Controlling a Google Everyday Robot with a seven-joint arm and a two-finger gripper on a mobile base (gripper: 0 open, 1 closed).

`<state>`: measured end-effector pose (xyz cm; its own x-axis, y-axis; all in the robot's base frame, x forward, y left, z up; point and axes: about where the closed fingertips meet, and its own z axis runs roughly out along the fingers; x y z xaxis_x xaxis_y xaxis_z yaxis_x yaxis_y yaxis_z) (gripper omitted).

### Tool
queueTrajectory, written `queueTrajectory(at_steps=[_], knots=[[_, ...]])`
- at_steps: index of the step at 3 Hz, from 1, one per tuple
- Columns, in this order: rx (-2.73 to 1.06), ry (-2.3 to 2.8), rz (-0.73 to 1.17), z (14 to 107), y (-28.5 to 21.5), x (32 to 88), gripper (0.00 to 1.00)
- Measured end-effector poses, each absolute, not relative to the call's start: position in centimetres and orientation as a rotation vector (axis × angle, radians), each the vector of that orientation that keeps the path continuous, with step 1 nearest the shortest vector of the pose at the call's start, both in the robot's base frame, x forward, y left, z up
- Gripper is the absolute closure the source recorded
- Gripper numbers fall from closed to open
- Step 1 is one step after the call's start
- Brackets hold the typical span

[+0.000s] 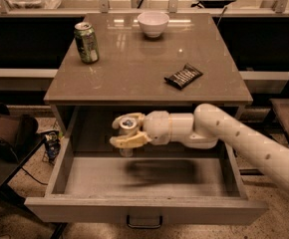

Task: Place redbull can into top drawer

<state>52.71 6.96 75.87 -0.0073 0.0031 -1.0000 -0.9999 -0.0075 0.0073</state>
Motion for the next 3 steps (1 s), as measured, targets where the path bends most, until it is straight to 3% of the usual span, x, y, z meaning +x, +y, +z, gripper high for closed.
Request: queueTrajectory(at_steps=[2, 3], knots=[[-1.208, 1.211, 1.089, 69.6, 8.8, 52.4, 1.00], [-1.207, 1.218, 1.071, 69.4, 9.0, 52.6, 0.76]])
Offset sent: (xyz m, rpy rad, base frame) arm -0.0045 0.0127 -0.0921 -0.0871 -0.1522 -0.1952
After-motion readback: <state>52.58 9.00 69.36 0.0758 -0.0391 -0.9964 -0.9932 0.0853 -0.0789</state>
